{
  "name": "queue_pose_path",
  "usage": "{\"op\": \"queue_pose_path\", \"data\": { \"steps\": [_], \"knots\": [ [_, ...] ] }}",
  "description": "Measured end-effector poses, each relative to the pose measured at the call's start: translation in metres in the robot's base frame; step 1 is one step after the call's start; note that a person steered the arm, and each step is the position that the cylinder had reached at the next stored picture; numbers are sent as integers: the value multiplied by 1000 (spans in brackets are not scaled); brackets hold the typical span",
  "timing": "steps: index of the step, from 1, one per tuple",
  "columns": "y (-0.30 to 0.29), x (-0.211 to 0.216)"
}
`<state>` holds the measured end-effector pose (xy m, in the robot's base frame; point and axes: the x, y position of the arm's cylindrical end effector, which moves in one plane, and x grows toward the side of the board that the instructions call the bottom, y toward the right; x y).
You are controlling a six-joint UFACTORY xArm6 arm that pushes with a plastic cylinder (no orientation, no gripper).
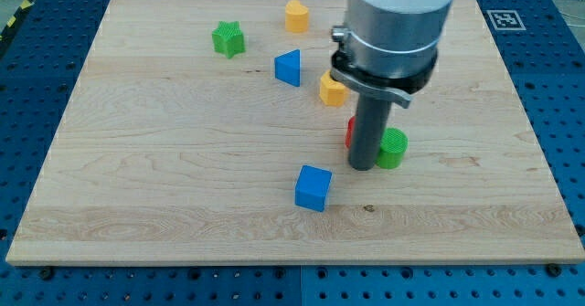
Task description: Move the blue cube vertically down to the blue triangle
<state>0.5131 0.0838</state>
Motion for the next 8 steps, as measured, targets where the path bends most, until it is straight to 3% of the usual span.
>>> {"op": "queue_pose_path", "data": {
  "steps": [2,3,5,7,8],
  "knots": [
    [27,0],
    [7,1],
    [-27,57],
    [-29,56],
    [-66,56]
  ]
}}
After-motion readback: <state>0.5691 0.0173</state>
